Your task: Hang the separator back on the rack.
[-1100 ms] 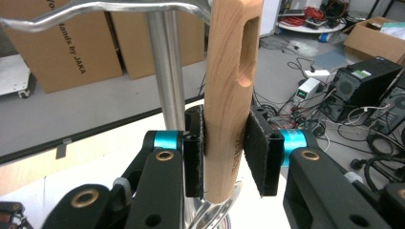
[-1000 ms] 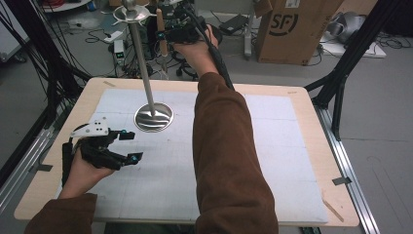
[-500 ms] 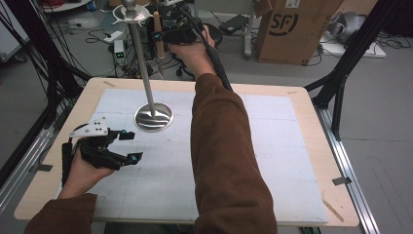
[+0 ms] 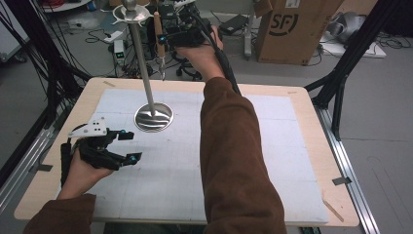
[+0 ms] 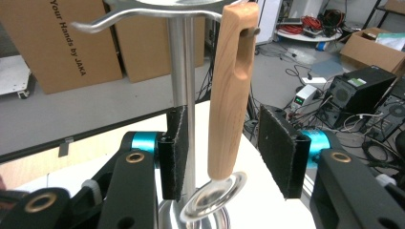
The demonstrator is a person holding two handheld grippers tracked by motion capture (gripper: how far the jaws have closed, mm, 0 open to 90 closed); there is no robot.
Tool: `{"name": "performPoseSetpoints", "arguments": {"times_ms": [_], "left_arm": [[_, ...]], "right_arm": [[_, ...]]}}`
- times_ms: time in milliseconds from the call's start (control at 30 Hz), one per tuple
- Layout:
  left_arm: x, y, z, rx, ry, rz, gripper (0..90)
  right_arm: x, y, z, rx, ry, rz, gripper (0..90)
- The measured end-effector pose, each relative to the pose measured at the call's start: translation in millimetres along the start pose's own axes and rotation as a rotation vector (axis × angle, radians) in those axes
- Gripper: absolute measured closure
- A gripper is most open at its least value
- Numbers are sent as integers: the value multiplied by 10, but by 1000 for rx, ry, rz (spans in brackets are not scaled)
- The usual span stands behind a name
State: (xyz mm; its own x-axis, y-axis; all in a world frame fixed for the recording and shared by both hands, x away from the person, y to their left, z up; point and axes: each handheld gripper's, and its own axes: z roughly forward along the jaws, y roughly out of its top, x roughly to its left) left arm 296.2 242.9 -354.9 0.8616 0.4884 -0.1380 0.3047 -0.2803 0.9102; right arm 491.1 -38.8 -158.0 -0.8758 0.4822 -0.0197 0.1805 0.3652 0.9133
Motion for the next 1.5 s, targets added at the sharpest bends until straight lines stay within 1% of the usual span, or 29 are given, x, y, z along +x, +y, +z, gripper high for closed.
{"name": "performPoseSetpoints", "arguments": {"times_ms": [133, 333, 500, 667, 900, 1000, 1167, 1200, 1300, 1367, 1467, 1500], "left_arm": [[-6, -2, 9, 6, 2, 2, 171], [-15, -4, 25, 11, 1, -1, 170], [-12, -5, 27, 11, 2, -2, 170], [-3, -6, 23, 10, 7, 1, 170], [-2, -7, 24, 13, 11, 0, 170], [2, -6, 19, 13, 6, 1, 169], [-2, -7, 20, 12, 2, 1, 168], [-3, -6, 20, 14, 3, 2, 168], [-3, -7, 21, 15, 3, 3, 168], [-2, -8, 22, 19, 3, 4, 168], [-3, -10, 27, 19, 2, 4, 168], [-2, -11, 28, 19, 3, 4, 168]], "right_arm": [[23, -36, -119, -9, 3, -13, 509], [52, -111, -284, -4, 18, -12, 478], [86, -148, -417, -22, 28, -28, 469], [114, -211, -503, -31, 29, -30, 455], [131, -314, -602, -25, 34, -32, 427], [144, -391, -657, -36, 30, -25, 400], [188, -575, -765, -74, 43, -7, 382], [193, -612, -784, -74, 47, 0, 378], [202, -735, -843, -83, 54, 3, 369], [214, -815, -894, -70, 48, 5, 360], [231, -916, -971, -83, 50, 6, 359], [238, -948, -998, -79, 51, 10, 350]]}}
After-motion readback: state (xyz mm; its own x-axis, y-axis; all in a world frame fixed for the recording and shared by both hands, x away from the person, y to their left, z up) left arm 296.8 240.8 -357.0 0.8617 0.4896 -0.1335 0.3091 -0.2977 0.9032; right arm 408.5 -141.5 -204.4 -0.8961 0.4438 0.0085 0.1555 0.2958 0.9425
